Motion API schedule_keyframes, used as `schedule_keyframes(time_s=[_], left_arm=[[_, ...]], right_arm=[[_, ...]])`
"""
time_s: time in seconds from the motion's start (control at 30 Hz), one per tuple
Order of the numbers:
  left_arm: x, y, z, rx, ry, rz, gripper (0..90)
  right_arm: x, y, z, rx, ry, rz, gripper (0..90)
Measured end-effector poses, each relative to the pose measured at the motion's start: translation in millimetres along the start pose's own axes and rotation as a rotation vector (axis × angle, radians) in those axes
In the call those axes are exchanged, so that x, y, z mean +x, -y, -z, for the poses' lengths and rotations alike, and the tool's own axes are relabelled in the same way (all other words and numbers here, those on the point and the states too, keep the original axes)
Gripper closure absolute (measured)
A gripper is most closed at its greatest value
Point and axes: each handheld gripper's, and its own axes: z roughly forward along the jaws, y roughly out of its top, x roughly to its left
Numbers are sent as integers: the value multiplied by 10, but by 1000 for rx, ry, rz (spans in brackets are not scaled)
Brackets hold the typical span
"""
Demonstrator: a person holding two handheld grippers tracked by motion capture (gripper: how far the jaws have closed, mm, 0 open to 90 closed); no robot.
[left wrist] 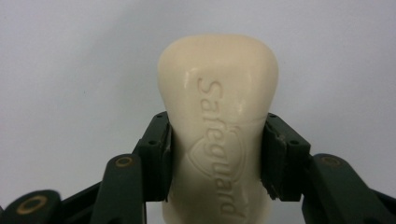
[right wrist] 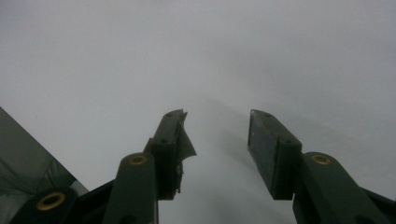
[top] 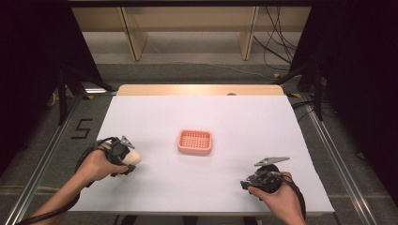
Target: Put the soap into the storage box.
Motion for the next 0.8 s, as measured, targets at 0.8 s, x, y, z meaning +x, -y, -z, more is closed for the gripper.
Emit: schedule_keyframes(time_s=[0.8], left_arm=[[-108, -253, 17, 3, -17, -149, 494]], right_arm=[[-45, 14, 19, -35, -27, -25, 558]])
